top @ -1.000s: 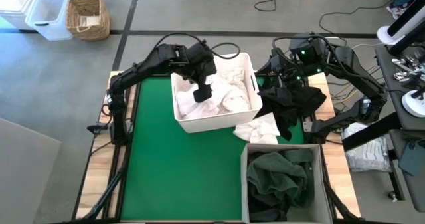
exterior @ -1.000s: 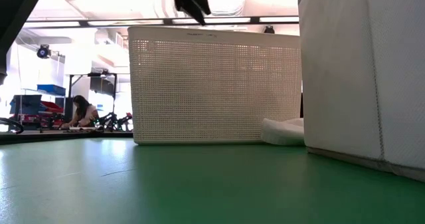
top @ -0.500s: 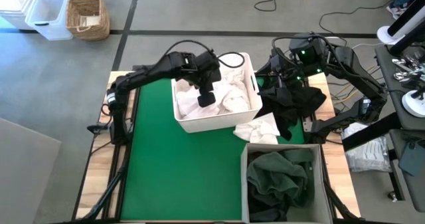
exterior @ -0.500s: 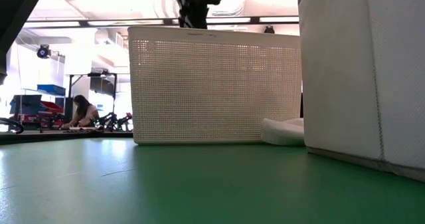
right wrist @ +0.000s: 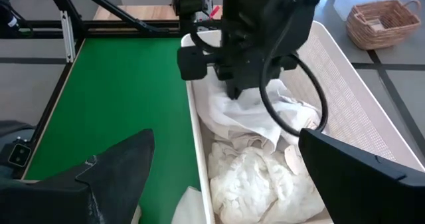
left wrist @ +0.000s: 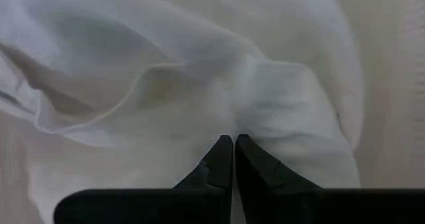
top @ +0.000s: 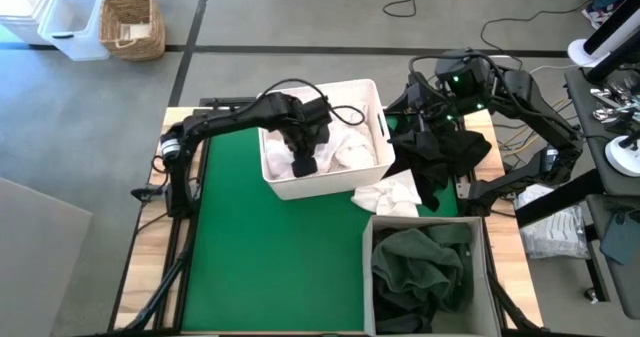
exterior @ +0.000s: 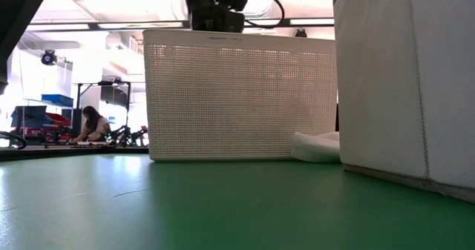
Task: Pick and place trash into bin
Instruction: Put the left white cloth into the white plastic storage bin, then put the black cloth into the white fabric storage bin
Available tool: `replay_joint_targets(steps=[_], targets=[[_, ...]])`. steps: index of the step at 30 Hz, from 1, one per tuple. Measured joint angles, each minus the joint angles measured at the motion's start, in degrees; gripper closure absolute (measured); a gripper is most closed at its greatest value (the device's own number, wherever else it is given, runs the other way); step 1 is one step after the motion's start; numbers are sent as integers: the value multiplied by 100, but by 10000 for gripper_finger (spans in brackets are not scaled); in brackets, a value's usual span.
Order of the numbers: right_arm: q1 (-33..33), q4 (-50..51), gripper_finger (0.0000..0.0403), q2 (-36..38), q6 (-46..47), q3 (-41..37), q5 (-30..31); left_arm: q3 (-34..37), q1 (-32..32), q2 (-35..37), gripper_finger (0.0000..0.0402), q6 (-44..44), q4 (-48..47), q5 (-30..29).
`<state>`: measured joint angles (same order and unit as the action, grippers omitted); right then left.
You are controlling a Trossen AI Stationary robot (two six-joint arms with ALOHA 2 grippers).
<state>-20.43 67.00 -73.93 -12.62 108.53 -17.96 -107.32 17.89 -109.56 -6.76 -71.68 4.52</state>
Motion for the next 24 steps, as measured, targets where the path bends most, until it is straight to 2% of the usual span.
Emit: replay_joint_targets(steps=[6, 14, 21, 24], targets=[[0, -4, 35, 0, 0, -19, 0, -51, 2, 68, 393, 197, 13, -598], [2, -22, 35, 0, 4, -130, 1, -900, -7, 139, 390, 313, -354, -1442], [0, -229, 35, 0, 7, -343, 33, -1413, -49, 181, 390, 274, -437, -1711], [2, -304, 35, 0, 127, -357, 638, -1452, -183, 361, 390, 54, -405, -1723]])
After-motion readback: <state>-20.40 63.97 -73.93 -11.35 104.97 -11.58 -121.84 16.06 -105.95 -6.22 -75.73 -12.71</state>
